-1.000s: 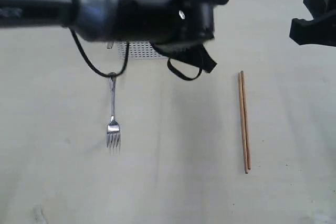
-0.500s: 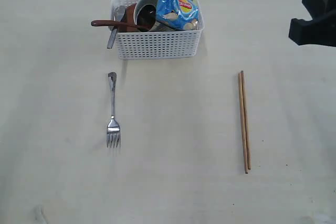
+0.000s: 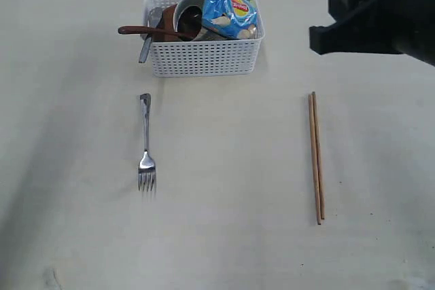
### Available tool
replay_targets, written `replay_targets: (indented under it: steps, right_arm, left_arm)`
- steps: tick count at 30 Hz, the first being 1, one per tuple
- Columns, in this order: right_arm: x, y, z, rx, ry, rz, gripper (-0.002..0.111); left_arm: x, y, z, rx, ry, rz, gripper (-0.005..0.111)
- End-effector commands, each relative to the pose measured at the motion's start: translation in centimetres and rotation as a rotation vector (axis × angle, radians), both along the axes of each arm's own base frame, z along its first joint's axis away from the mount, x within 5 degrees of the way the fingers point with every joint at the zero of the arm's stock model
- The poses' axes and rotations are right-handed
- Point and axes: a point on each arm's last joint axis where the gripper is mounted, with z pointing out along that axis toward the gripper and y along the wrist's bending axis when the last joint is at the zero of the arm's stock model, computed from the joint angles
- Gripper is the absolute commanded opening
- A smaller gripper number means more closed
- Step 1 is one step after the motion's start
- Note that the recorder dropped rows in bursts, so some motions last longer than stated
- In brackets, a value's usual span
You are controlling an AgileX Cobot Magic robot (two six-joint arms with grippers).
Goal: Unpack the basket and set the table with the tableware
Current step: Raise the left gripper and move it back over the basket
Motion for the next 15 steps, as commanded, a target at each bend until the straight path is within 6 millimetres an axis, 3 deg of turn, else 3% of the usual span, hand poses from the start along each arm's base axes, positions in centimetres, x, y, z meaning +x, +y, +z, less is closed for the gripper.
replay_targets:
  steps: [1, 4, 7, 15]
  right_arm:
    - [2.6, 3.3, -0.4, -0.002, 0.048, 0.111, 0.044]
    - [4.4, 5.5, -1.1, -0.005, 0.083, 0.177, 0.044]
    - [6.9, 6.3, -1.7, -0.041, 0.096, 0.146, 0.044]
    - [12.9, 3.8, -1.8, -0.013, 0.093, 0.053, 0.044]
  left_arm:
    - [0.0, 1.9, -0.1, -0.01, -0.025, 0.038, 0.0]
    - [0.2, 2.9, -0.1, -0.009, -0.027, 0.076, 0.0]
    - [0.4, 3.7, -0.1, 0.01, -0.042, 0.108, 0.0]
    - [0.6, 5.8, -0.3, 0.015, -0.02, 0.187, 0.0]
